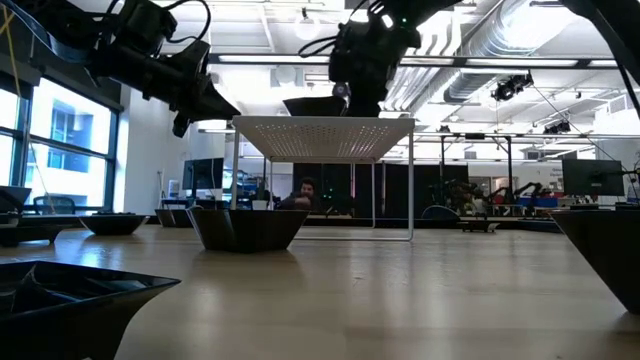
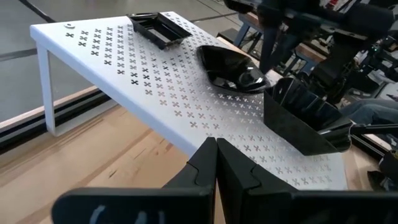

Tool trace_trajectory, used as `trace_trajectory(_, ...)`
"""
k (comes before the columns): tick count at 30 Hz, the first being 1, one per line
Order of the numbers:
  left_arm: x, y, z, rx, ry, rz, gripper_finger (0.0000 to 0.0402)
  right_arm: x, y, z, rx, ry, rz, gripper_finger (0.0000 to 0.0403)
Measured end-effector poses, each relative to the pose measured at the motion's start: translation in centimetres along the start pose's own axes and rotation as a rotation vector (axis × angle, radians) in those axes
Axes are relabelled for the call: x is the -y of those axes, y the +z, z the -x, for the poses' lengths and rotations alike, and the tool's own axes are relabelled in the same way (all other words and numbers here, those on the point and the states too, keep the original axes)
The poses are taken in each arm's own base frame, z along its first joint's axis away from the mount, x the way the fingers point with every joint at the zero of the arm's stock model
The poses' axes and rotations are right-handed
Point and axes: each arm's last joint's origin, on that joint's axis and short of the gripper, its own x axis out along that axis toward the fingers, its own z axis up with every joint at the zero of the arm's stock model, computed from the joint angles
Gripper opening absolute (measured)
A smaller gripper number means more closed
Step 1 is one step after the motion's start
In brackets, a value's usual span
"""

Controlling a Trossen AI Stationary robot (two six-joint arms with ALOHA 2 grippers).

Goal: Pick & Place Mini shaped plates
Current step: Stack the black leaf shaped plate on top of the black leaf shaped plate on the shelf, then stack the square plate on top of the square plate on the shelf

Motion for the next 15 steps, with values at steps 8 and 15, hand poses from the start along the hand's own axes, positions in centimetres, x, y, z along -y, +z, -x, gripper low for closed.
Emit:
trace_trajectory(8,0.0,0.0,0.0,0.005,0.015,0.000,0.0000,0.7,0.1,0.2,0.029,-0.034,-0.051,0.0008)
trace_trajectory(15,0.0,0.0,0.0,0.004,0.015,0.000,0.0000,-0.8,0.2,3.6,0.091,-0.060,-0.032,0.0007)
